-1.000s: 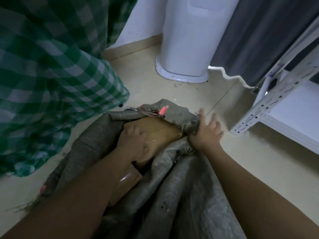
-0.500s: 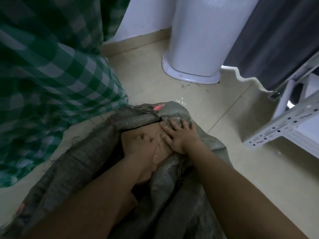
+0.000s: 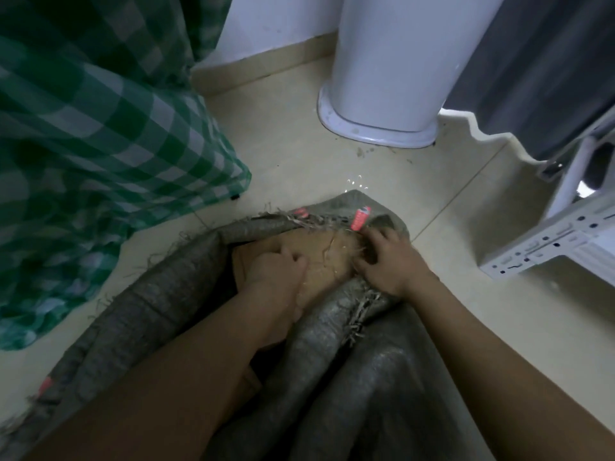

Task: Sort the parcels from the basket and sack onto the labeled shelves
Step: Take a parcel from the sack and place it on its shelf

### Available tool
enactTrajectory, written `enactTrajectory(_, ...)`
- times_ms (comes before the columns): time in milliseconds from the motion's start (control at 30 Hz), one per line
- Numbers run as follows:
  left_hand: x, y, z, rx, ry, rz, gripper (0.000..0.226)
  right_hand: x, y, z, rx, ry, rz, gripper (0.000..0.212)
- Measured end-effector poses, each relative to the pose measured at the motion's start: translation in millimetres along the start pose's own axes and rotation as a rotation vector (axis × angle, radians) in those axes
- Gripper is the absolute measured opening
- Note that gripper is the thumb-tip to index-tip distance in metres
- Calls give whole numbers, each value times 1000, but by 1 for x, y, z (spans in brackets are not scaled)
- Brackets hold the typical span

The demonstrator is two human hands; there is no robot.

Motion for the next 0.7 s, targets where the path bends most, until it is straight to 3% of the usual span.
enactTrajectory(100,2,6,1,-3,-7,-21,72,5,24,5,-316,30,-1,93)
enactTrajectory(167,4,10,0,-14,11,-35,84,18,37,2,-403,51,28,104)
enactTrajectory(267,1,13,5,-8,81,-56,99,44,58,11,-465,138,158,86)
enactTrajectory(400,0,26,18,67,190,-73,97,45,79,12,-336,287,337,49)
enactTrajectory(567,-6,49,39,114,374,-169,76,-41,94,-23,95,391,-79,50)
enactTrajectory(700,-19,66,53,-8,631,-337,105,-92,97,-8,-16,268,-207,48)
Point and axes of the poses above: each hand's wrist, its own y-axis away from the middle knuckle, its own z-axis out of the palm, x = y × z, the point moved 4 cm from there along -y, towards the middle knuckle, and after that the axes turned 1 degree about -y, right-handed, at the moved point
